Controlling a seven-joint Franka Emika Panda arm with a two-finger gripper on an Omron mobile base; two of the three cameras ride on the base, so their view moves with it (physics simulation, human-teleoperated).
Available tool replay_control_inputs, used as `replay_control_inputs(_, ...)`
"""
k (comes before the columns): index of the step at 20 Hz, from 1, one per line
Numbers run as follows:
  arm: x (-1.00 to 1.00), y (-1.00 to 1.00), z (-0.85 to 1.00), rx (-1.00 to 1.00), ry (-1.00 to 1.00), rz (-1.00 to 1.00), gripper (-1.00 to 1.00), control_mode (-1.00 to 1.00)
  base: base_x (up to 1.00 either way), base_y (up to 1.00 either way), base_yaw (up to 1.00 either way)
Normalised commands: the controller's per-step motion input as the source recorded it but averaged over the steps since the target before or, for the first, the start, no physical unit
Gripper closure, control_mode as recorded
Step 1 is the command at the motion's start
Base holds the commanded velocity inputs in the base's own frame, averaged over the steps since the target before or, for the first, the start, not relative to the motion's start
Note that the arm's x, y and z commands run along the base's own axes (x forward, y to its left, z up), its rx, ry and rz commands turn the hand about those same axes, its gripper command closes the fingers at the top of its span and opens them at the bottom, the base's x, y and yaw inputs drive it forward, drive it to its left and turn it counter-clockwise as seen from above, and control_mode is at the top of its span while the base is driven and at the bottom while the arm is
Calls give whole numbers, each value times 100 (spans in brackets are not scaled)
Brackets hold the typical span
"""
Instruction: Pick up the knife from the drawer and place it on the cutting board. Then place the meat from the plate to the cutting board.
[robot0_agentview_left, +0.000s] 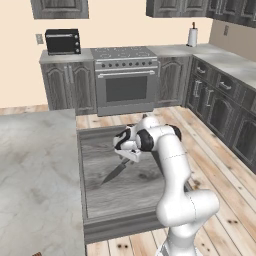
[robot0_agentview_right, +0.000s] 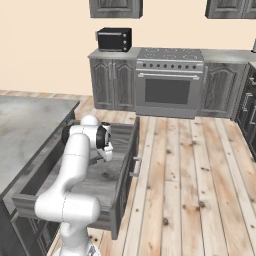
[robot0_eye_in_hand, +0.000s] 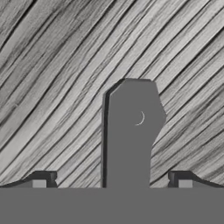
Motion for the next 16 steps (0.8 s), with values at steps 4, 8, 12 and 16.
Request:
replay_control_inputs(4, 1, 0, -25, 0, 1, 0, 100, -100, 0, 0, 0)
replay_control_inputs(8, 0, 0, 0, 0, 0, 0, 100, -100, 0, 0, 0)
replay_control_inputs(12, 0, 0, 0, 0, 0, 0, 100, -100, 0, 0, 0)
replay_control_inputs(16, -4, 0, 13, 0, 0, 0, 100, -100, 0, 0, 0)
